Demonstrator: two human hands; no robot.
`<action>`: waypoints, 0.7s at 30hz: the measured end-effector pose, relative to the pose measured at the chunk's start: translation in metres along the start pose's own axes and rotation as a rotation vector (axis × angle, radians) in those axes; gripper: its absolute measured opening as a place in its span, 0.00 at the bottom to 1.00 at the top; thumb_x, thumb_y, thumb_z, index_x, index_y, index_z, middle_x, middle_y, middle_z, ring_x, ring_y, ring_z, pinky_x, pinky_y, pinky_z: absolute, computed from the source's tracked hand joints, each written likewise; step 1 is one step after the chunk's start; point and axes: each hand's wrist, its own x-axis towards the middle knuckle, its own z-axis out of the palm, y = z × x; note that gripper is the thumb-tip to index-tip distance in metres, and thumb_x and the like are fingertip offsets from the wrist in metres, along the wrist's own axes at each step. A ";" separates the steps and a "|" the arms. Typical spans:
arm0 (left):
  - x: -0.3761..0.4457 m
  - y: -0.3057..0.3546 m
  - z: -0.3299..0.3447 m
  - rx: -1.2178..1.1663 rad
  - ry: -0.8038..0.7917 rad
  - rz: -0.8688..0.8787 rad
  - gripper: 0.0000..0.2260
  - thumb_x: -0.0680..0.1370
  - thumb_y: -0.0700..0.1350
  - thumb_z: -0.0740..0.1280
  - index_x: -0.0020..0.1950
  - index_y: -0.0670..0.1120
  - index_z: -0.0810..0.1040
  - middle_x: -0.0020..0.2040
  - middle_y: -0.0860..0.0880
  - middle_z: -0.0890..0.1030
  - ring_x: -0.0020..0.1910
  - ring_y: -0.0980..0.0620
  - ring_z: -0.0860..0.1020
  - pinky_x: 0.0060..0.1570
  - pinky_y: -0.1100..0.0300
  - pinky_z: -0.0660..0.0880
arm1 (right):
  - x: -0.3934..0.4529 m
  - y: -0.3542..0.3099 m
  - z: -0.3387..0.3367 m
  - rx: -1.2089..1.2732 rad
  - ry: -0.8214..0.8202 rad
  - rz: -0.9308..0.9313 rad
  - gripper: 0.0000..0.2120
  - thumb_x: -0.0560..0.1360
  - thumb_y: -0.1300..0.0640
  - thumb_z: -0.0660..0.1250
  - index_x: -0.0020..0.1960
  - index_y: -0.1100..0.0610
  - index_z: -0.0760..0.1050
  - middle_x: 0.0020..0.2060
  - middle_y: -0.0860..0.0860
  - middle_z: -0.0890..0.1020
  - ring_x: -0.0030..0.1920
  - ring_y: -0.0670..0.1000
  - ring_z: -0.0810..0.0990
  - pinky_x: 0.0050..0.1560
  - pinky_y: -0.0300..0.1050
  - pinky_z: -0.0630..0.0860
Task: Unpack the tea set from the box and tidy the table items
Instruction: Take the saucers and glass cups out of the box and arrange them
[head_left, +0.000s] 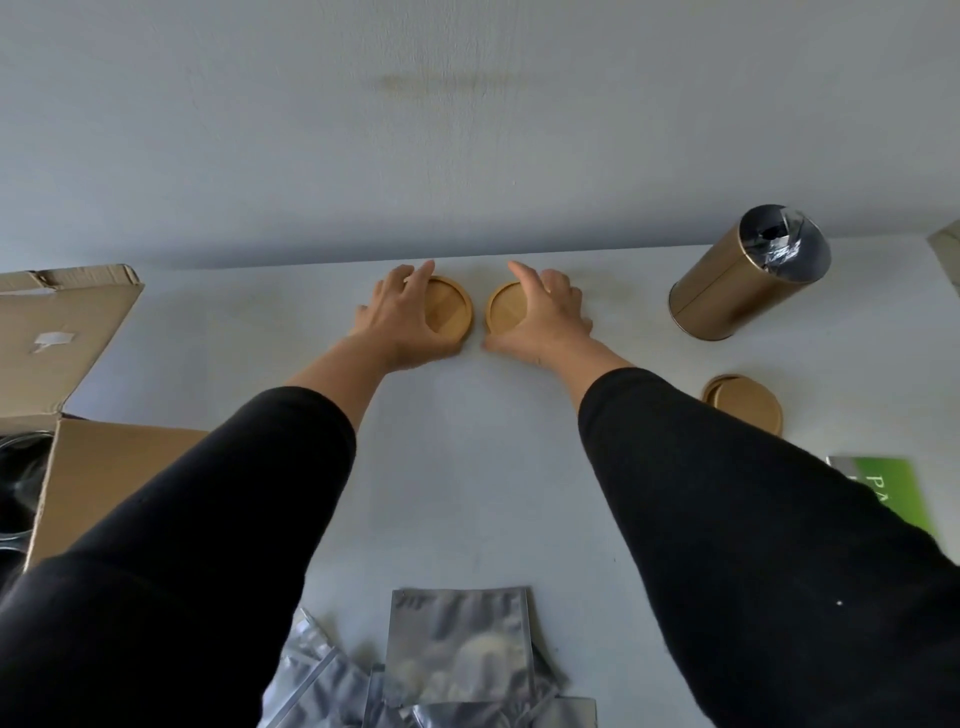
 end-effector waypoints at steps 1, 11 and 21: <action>0.001 0.001 0.003 0.075 -0.018 0.014 0.48 0.66 0.58 0.74 0.78 0.51 0.49 0.76 0.48 0.56 0.74 0.45 0.57 0.69 0.44 0.62 | 0.000 -0.001 0.003 -0.049 -0.014 -0.011 0.48 0.62 0.43 0.74 0.74 0.40 0.51 0.73 0.51 0.54 0.72 0.56 0.54 0.65 0.57 0.63; 0.007 0.003 0.012 0.031 0.071 -0.032 0.47 0.65 0.56 0.76 0.77 0.46 0.55 0.72 0.45 0.61 0.71 0.43 0.61 0.69 0.49 0.65 | 0.016 0.004 0.002 -0.169 0.035 0.010 0.41 0.65 0.46 0.72 0.73 0.44 0.56 0.70 0.53 0.59 0.69 0.59 0.59 0.61 0.56 0.67; -0.033 0.006 0.015 -0.101 0.193 -0.049 0.51 0.66 0.56 0.76 0.78 0.45 0.49 0.76 0.45 0.57 0.75 0.45 0.56 0.74 0.53 0.56 | -0.027 0.010 -0.009 -0.102 0.109 0.025 0.46 0.66 0.48 0.74 0.75 0.46 0.50 0.72 0.55 0.59 0.70 0.60 0.60 0.63 0.56 0.66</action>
